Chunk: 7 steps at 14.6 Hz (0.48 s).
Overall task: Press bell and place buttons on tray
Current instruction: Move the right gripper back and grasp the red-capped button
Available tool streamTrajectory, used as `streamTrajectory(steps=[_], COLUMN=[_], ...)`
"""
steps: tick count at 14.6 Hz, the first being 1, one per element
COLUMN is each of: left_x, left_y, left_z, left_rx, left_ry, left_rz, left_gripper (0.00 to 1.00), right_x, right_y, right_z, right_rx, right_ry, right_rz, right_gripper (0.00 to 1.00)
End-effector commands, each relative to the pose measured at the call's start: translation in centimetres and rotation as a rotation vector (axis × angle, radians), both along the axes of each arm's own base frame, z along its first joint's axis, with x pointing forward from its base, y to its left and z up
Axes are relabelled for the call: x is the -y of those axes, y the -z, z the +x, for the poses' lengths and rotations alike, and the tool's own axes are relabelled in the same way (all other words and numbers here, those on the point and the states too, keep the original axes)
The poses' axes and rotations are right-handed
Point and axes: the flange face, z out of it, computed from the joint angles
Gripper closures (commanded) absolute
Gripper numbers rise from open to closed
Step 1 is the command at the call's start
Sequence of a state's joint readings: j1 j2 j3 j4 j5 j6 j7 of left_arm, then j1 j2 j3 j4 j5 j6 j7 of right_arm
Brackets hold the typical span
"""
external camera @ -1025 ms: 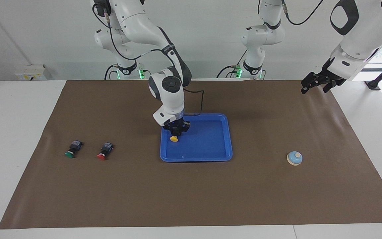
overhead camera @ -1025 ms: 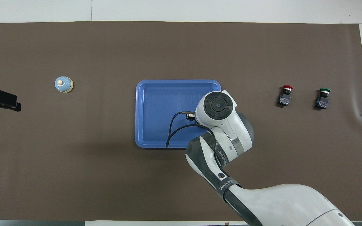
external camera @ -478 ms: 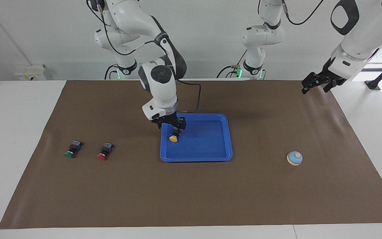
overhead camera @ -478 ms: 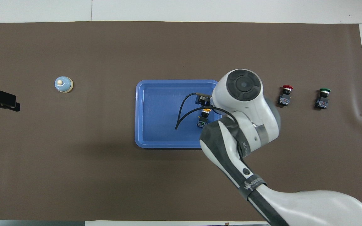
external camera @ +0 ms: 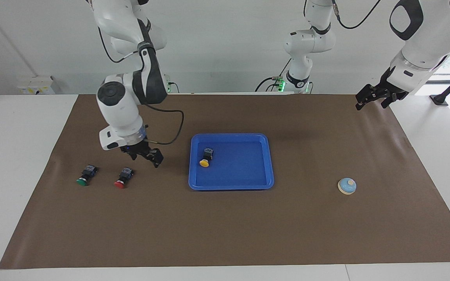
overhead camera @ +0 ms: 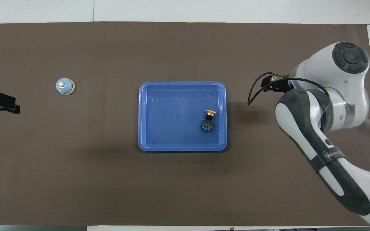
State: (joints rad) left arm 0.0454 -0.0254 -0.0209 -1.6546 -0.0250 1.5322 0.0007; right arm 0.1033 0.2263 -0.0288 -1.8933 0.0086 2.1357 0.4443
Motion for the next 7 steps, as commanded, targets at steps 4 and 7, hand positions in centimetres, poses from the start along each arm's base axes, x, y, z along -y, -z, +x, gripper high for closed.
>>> streamTrajectory(steps=[4, 7], left_x=[-0.1, -0.2], left_y=[-0.6, -0.6], left_z=[-0.3, -0.3], left_rx=[0.01, 0.01], left_ry=[-0.009, -0.011], left_rz=[0.014, 0.016], left_gripper=[0.0, 0.0], right_x=[5.6, 5.6], right_y=[5.9, 8.2], right_z=[-1.0, -1.2], right_rx=[0.036, 0.053], right_ry=[-0.012, -0.011], right_rz=[-0.005, -0.005], right_gripper=[0.0, 0.0])
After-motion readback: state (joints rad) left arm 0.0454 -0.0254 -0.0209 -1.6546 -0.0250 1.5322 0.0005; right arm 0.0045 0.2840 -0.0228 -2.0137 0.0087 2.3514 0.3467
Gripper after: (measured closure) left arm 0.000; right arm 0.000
